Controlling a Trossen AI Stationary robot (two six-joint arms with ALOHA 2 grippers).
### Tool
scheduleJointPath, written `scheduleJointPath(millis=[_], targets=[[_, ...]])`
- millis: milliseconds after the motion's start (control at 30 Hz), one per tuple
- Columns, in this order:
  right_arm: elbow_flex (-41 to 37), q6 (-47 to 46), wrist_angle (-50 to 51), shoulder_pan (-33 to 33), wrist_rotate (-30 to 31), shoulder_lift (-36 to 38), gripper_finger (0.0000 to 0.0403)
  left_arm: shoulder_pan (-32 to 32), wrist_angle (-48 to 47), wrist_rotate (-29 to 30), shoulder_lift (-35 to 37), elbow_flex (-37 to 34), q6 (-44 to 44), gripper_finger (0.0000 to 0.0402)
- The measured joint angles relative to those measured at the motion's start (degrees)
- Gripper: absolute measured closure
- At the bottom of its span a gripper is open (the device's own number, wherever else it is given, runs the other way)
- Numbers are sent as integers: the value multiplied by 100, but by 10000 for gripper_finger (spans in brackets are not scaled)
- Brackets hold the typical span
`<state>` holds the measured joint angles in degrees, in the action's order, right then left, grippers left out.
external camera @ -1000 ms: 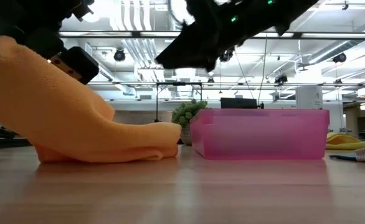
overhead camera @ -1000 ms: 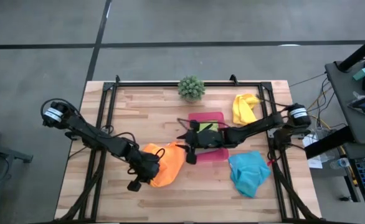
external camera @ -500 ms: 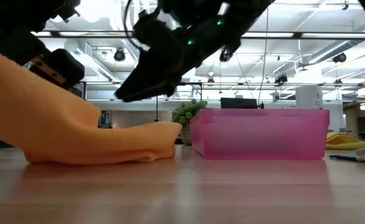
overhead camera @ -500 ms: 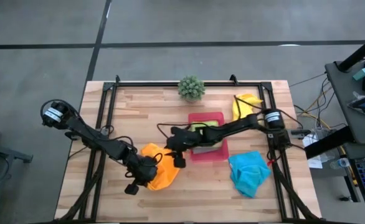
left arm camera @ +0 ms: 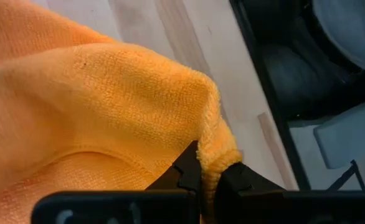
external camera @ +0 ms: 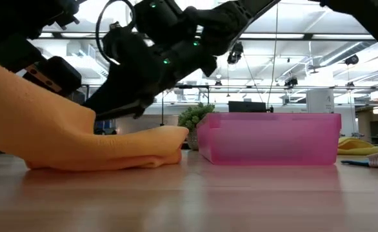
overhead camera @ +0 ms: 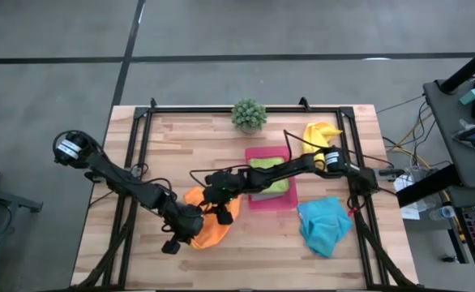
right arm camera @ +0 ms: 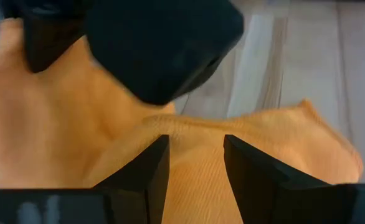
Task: Fold microfiber towels
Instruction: Fold the orange towel
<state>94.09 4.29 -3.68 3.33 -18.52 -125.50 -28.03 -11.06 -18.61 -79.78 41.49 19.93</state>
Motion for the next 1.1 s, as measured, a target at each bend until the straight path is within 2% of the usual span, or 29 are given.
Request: scheduleJointPath(millis=[200,433,633,867,1100], targets=[[351,-53,59,13,-20,-415,260,-22,-33,2,178,-111,223,402],[597,-66,809,11,-112,-533,266,-28,-15,48,216,-167,226,402],[594,-40,1048,-128,-81,-223,236,-33,12,48,216,-225,231,402],[594,-1,921,-314,382,-234,188,-33,30,50,221,-255,237,402],[592,-62,473,-348,345,-604,184,-33,29,66,227,-255,235,402]])
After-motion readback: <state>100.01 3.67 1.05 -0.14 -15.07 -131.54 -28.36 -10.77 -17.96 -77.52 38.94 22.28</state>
